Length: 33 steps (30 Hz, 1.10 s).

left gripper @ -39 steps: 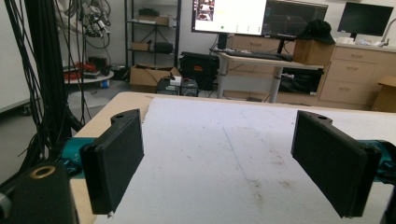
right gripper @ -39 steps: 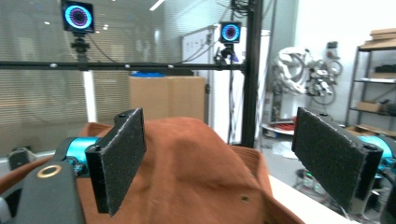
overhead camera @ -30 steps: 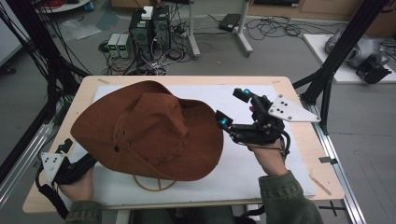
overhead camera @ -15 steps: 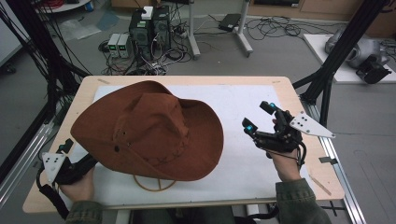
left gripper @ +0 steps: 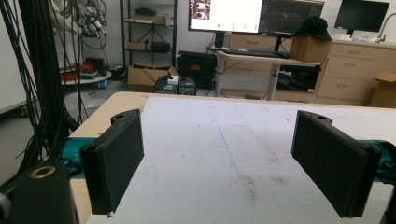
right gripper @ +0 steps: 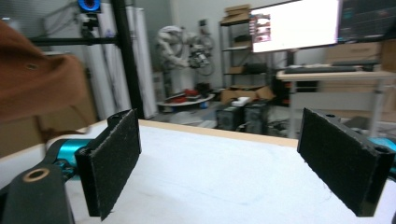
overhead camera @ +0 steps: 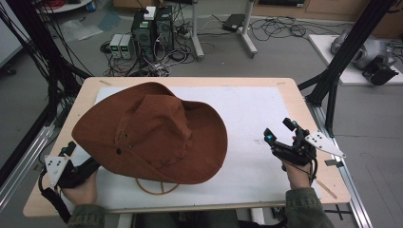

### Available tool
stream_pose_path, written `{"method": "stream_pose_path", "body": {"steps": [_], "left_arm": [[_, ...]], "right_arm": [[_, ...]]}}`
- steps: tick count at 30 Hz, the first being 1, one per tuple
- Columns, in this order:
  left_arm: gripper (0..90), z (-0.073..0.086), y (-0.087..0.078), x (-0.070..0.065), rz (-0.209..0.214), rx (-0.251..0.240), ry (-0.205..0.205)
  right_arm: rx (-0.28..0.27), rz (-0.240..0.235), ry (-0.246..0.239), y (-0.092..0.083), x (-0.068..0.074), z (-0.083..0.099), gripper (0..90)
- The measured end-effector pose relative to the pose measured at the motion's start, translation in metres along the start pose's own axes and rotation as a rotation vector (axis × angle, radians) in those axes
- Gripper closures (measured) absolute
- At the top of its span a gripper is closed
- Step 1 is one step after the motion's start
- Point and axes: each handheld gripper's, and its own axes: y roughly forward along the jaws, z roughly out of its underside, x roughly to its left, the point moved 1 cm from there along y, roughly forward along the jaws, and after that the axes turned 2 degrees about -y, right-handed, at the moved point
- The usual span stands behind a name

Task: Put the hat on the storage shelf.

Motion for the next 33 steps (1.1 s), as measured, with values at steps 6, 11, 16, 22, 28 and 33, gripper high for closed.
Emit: {"method": "stream_pose_path", "body": {"steps": [6,11,16,22,28,33], "left_arm": [[17.1,0.0,0.001,-0.002,0.007,-0.001,-0.004],[17.1,0.0,0.001,-0.003,0.008,0.002,0.005],[17.1,0.0,0.0,-0.002,0.002,-0.002,0.003],[17.1,0.0,-0.002,-0.002,-0.002,-0.007,-0.004],[17.1,0.0,-0.003,-0.001,-0.004,-0.005,-0.004],[17.1,0.0,-0.002,0.0,-0.004,-0.003,-0.004]], "right_arm": [[0.008,0.078,-0.001,-0.008,-0.013,0.019,12.9],[0.057,0.209,-0.011,-0.008,-0.021,0.026,14.7],[0.119,0.306,0.013,-0.009,-0.028,0.039,17.4],[0.107,0.322,-0.019,-0.01,-0.025,0.039,17.3],[0.115,0.307,-0.024,-0.008,-0.023,0.041,17.1],[0.124,0.304,-0.02,-0.008,-0.023,0.042,17.0]]}}
